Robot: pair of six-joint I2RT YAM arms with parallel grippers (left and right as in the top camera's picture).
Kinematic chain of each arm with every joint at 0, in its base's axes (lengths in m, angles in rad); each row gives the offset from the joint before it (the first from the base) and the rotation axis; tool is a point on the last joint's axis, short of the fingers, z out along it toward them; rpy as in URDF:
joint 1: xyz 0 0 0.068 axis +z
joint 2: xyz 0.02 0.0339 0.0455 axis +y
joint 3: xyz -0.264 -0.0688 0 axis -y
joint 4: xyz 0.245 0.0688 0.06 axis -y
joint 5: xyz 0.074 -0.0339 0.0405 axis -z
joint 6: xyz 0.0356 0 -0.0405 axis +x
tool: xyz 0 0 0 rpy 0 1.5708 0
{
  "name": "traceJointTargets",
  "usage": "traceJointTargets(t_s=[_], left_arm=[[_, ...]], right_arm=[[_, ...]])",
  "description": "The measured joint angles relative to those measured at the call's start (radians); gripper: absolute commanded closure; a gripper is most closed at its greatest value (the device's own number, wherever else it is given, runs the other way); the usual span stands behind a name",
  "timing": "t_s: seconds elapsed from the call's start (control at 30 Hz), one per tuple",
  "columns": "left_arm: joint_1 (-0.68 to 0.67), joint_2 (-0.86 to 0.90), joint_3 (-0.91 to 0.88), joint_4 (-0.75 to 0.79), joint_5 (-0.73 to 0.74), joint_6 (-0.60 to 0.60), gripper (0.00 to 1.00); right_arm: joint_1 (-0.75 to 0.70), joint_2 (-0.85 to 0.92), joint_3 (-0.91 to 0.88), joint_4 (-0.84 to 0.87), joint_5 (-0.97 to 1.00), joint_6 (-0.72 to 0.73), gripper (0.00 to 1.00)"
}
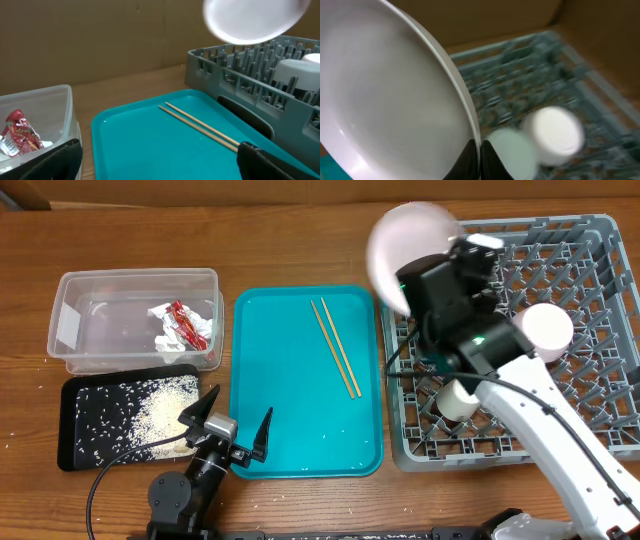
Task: Sort waste into correct bins and load items into the dishwasher
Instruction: 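Stand the white plate upright in the dish rack, then grasp one chopstick with the right gripper and place it in the rack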
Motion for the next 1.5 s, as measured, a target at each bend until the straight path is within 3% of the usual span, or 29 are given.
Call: traceJointTargets(t_s=[0.23,0.6,0.8,0.97,1.03,1.07,1.1,1.2,1.33,1.5], left_arm=[[0.000,0.000,0.000,0.000,0.000,0.000,0.00],[0.000,0.000,0.000,0.000,0.000,0.000,0.00],[0.000,0.000,0.000,0.000,0.000,0.000,0.00],[0.000,0.000,0.000,0.000,0.000,0.000,0.00],[0.000,0.000,0.000,0.000,0.000,0.000,0.00],[0.000,0.000,0.000,0.000,0.000,0.000,0.00],[0.000,0.000,0.000,0.000,0.000,0.000,0.00],[0.000,0.000,0.000,0.000,0.000,0.000,0.00],[0.000,0.000,0.000,0.000,0.000,0.000,0.00],[0.000,0.000,0.000,0.000,0.000,0.000,0.00]], right_arm=[[-0.137,0.058,0.000,0.071,0.230,-0.124,0.96],[-0.086,0.162,0.000,0.074,0.165,-0.157,0.96],[-0.082,0.241,0.000,-0.024,0.139,-0.142,0.96],[-0.026,0.238,0.000,-0.091,0.121,-0.087,0.82],[0.026,0.221,0.000,-0.095,0.109,-0.074,0.67],[0.075,0.193,0.000,-0.093,0.099,-0.069,0.52],[0.096,0.177,0.000,-0.090,0.093,-0.067,0.51],[0.160,0.129,0.000,-0.085,0.009,-0.060,0.52],[0.179,0.123,0.000,-0.030,-0.386,-0.054,0.67],[0.180,0.191,-0.011,0.068,-0.748,-0.096,0.66]])
